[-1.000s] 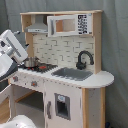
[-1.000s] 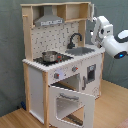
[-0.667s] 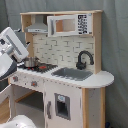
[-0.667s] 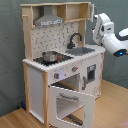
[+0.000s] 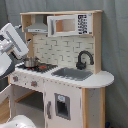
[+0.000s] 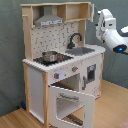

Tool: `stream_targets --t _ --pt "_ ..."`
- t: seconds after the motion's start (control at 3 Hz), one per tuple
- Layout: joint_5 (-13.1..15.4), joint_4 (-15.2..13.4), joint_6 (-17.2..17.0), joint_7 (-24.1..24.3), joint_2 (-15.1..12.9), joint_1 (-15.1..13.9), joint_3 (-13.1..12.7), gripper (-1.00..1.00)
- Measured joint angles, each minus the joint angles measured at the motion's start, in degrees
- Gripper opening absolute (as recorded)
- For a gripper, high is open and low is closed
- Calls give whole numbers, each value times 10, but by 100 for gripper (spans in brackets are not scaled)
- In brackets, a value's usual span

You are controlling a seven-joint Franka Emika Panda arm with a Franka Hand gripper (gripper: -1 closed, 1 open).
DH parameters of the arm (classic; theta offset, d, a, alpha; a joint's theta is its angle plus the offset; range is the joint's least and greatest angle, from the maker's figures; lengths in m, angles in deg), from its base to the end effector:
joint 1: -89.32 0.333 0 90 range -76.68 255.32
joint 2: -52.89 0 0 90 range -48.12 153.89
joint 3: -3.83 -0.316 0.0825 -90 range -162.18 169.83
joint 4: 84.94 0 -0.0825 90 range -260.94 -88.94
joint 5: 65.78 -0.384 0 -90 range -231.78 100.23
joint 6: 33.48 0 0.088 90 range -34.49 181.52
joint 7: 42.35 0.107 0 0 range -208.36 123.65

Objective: Play with the kitchen

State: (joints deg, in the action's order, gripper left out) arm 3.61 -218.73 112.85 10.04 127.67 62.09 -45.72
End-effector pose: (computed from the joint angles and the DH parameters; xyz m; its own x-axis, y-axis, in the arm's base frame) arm 0.2458 0.3278 0.6535 0.0946 0.8488 0.5202 -0.6112 -0.3630 0.7034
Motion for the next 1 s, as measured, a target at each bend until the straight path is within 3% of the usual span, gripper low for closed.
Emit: stream_targets --t 1.0 --pt "-62 2 -115 -128 0 40 36 100"
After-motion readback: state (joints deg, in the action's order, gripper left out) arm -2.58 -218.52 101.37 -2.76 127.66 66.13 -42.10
